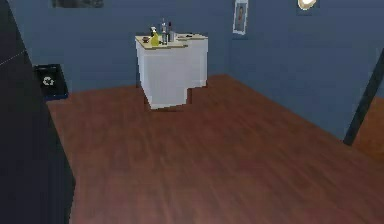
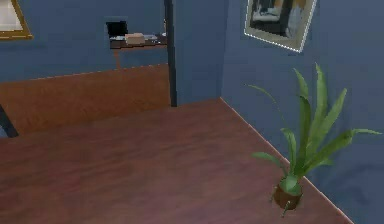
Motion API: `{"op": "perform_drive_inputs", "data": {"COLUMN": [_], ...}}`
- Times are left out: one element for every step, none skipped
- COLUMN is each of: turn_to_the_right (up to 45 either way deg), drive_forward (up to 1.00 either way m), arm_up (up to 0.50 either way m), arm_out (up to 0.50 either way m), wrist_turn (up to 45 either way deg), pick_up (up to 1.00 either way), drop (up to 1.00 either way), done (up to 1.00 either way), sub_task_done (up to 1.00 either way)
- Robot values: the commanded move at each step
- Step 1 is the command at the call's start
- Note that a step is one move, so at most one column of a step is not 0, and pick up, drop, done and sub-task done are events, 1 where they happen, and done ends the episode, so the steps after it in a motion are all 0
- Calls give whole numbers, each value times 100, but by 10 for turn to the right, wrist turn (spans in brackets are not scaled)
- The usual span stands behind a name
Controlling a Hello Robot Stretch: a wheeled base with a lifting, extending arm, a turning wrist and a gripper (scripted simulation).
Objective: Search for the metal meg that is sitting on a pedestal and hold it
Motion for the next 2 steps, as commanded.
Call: {"op": "perform_drive_inputs", "data": {"turn_to_the_right": [0, -180], "drive_forward": [40, 0], "arm_up": [0, 0], "arm_out": [0, 0], "wrist_turn": [0, 0], "pick_up": [0, 0], "drop": [0, 0], "done": [0, 0], "sub_task_done": [0, 0]}}
